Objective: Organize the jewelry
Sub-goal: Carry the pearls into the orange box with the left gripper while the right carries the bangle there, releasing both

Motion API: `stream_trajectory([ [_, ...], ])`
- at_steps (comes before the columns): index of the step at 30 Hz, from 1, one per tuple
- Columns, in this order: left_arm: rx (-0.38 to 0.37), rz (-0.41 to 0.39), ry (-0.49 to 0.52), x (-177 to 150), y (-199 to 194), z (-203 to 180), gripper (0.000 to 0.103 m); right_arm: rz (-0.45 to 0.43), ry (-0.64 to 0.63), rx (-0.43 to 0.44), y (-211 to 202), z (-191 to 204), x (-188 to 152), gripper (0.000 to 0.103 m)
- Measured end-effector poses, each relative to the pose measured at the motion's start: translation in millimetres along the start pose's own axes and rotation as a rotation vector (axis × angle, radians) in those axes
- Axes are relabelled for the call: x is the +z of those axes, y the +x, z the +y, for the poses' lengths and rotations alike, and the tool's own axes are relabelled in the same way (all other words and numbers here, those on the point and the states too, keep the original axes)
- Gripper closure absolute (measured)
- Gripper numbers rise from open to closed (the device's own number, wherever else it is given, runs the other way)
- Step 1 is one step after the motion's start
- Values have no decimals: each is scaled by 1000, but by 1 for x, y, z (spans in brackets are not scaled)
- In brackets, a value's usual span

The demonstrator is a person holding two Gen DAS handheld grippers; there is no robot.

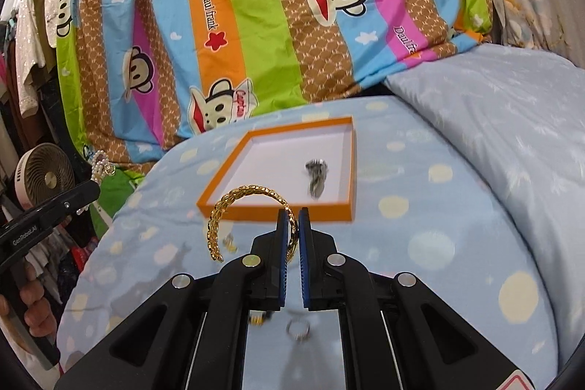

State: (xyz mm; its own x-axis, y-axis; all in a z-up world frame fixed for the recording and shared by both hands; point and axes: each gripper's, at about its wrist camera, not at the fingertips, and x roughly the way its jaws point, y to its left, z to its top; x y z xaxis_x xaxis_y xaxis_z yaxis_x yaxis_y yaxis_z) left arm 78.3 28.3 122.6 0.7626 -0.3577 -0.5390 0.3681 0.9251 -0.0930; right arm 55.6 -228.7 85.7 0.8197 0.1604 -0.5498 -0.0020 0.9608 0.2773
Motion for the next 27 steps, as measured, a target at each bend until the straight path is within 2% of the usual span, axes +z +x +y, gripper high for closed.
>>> stream_trajectory([
  [7, -18, 13, 18, 53, 74, 5, 85, 0, -29, 4, 56, -13, 54, 98],
  [13, -78, 66, 25, 75, 143, 7, 85, 57, -35, 9, 117, -26, 81, 98],
  [19, -101, 138, 54, 69, 203, 6, 85, 125, -32, 11, 166, -37, 84, 98],
  [27, -106, 189, 49, 53, 242, 18, 85, 178, -22, 15, 193, -41, 76, 98],
])
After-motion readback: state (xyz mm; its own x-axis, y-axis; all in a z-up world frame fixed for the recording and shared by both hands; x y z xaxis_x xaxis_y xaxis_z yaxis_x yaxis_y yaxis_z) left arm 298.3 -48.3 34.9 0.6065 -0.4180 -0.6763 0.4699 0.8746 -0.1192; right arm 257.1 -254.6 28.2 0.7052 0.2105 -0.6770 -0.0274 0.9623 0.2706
